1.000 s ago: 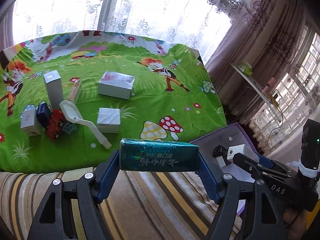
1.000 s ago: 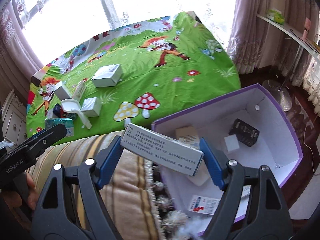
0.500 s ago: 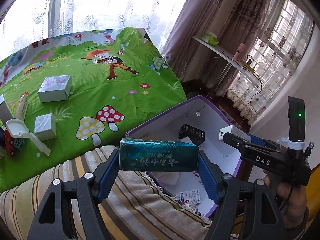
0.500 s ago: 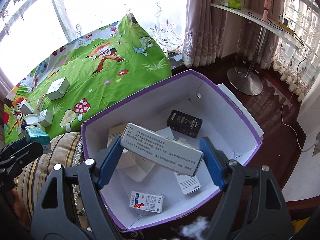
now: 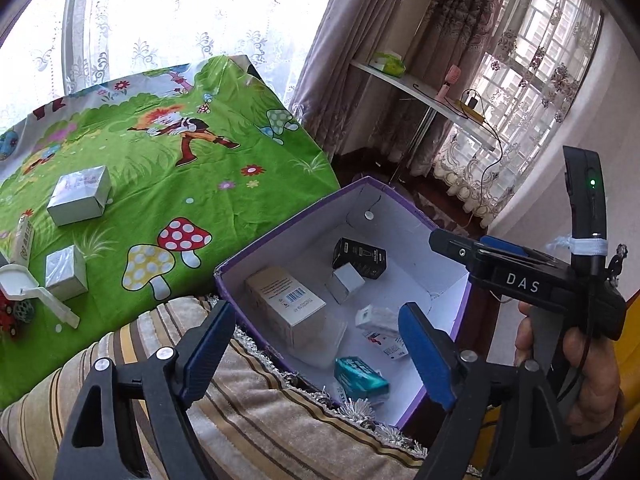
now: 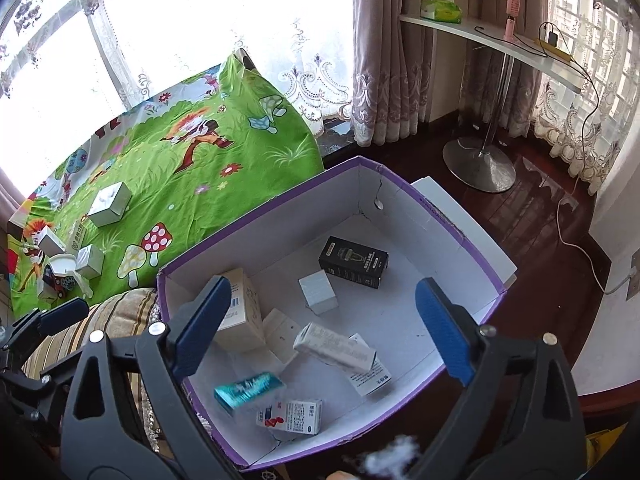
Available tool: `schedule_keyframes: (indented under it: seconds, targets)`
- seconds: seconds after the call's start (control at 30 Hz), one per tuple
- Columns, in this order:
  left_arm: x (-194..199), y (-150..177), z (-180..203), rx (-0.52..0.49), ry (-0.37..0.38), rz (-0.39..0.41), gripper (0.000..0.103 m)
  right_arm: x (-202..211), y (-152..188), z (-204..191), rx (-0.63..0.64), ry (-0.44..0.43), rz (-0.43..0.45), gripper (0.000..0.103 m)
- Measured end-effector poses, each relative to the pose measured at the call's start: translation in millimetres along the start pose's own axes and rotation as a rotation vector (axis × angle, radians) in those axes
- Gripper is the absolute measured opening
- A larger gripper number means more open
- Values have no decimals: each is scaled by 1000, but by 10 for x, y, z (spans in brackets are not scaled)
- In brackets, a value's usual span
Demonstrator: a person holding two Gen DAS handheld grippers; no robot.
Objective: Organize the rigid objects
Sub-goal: 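Carry the teal box and white text box into the purple box, open both tools, then move both open tools back over the sheet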
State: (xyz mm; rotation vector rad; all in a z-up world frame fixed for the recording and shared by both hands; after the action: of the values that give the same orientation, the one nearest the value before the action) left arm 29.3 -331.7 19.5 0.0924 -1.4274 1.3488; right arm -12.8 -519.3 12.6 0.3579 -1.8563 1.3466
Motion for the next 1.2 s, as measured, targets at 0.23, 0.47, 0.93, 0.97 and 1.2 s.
schedule_keyframes:
  seconds: [0.23, 0.47, 0.93, 0.97, 1.2]
  targets:
    - [116, -23, -122, 24, -9, 45, 85, 128, -119, -71, -3, 54, 63, 98]
    - [322, -52, -418, 25, -91, 95, 85, 183, -143, -400, 124, 33, 91, 99]
    - [848, 85, -1374, 184, -224, 186, 85, 157, -86, -982, 168, -148, 40, 99]
    - [878, 106, -1457, 204, -232, 186, 85, 144, -76, -1022, 170, -166, 30, 99]
    - [1146, 315, -2007, 309, -309, 198, 85, 78, -33, -1391, 228, -213, 0, 99]
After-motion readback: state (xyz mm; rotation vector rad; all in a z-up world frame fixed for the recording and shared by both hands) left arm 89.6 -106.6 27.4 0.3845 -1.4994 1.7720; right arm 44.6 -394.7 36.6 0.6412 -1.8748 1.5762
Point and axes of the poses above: each gripper's, at about its wrist camera, not at the fingertips, and x roughly against the way its jaws point, z to its right, y to its underside, the point moved 4 cm from there along -x, roughly the way its jaws point, and after that the axes turned 3 degrees about z, right-handed, at the moved point
